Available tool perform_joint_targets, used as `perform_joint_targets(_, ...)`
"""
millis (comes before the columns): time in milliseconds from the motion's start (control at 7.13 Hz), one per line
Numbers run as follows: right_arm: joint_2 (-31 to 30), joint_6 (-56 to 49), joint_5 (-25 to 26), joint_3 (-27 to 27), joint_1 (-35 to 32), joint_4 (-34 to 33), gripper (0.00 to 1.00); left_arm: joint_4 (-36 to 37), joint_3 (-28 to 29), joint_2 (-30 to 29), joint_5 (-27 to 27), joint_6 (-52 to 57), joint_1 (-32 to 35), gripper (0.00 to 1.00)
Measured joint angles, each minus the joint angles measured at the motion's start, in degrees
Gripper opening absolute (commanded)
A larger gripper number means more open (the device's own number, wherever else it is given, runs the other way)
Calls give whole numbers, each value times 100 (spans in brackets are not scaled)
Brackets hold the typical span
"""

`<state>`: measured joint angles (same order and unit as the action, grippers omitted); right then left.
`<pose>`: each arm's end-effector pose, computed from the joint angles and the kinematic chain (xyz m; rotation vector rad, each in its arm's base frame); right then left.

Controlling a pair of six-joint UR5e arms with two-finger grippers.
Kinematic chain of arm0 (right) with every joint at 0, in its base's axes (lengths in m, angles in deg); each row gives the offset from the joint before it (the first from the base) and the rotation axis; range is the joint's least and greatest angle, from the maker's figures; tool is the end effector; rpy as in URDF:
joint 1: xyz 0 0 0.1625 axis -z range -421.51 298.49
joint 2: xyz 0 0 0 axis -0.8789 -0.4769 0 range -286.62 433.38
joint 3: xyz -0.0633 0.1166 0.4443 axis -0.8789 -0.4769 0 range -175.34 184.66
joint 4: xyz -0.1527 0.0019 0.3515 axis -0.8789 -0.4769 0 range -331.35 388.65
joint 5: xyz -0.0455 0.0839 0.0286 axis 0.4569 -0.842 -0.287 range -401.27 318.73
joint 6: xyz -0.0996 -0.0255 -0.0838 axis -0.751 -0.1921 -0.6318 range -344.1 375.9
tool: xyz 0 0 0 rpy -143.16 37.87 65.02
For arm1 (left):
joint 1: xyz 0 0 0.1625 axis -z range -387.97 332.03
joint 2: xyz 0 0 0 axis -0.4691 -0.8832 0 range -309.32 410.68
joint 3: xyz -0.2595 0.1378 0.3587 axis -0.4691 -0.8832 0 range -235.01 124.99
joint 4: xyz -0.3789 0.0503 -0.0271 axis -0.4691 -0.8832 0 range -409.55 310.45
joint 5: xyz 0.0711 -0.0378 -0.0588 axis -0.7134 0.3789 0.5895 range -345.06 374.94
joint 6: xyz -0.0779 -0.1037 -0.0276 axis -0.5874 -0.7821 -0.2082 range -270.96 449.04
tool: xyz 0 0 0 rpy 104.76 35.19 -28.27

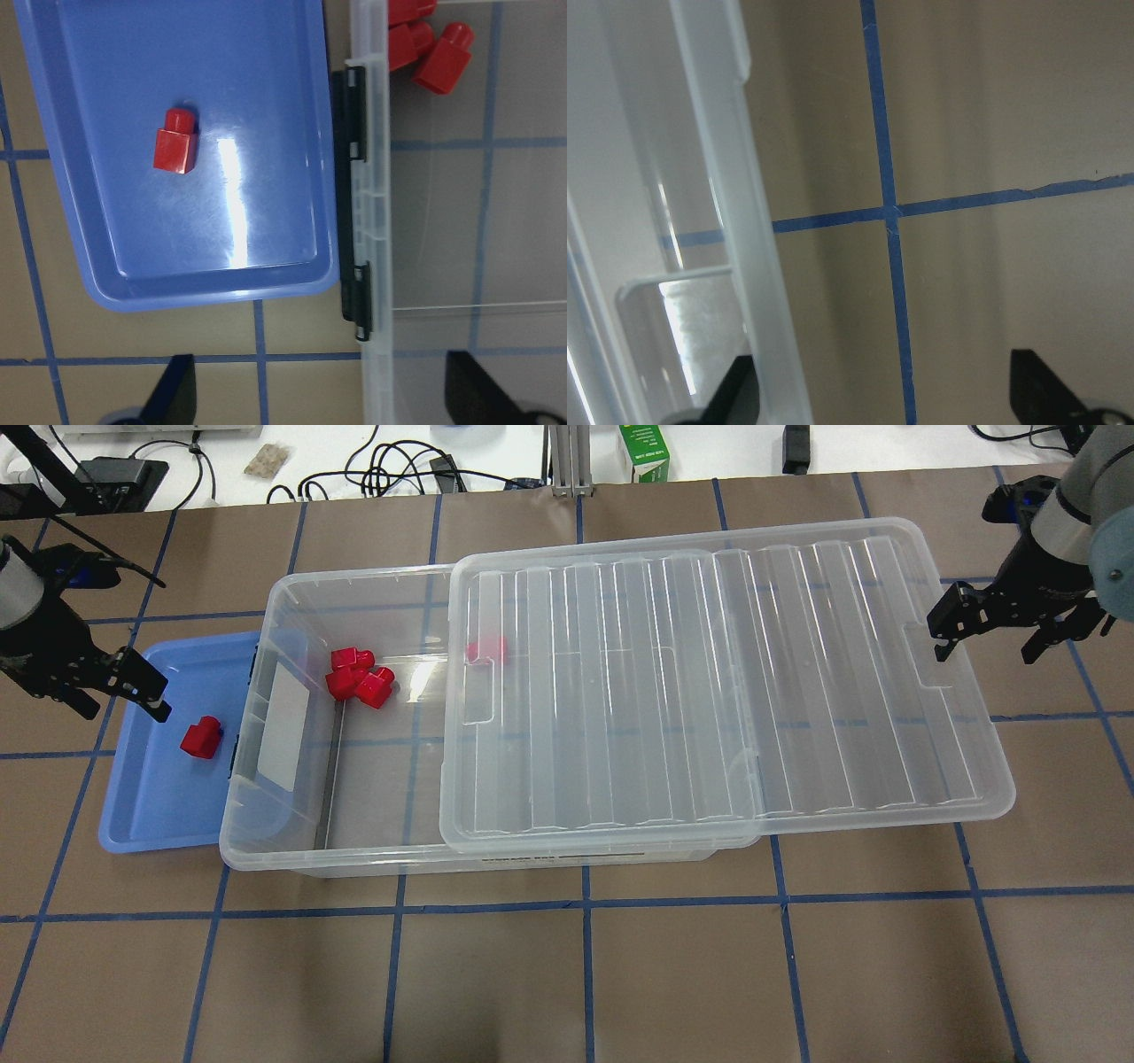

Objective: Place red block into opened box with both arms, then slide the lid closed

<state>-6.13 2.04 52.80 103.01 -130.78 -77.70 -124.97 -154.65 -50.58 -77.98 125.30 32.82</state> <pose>-0.0676 -0.5286 0.3658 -0.1825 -3.0800 -0.0968 0.1386 -0.5075 0.3464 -0.1963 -3.1128 -0.1878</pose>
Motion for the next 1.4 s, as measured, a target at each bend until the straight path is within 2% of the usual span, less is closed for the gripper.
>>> perform_joint_targets(280, -24, -3, 62, -6, 7, 0, 100, 1020, -307, -479, 9, 915, -158, 100)
perform_joint_targets(701, -84, -23, 414, -15, 20, 22, 100, 1706, -432, -1078, 53, 1392, -211, 100)
perform_joint_targets(841, -94, -66, 542, -17, 38, 27, 100, 1873, -491, -1203, 59, 1411, -214, 85)
perform_joint_targets(981, -102, -86, 605, -28, 45, 32, 100, 2055, -545, -1298, 64, 1412, -216, 48)
perform_joint_targets(1121, -150, -80, 615, -65, 39, 32, 100, 2168, -583, -1366, 58, 1406, -217, 22)
perform_joint_targets(1262, -253, -57, 585, -207, 6, 35, 100, 2234, -596, -1417, 40, 1389, -216, 10)
perform_joint_targets(1402, -336, -38, 407, -478, -75, 174, 100, 2269, -589, -1425, 20, 1373, -199, 9)
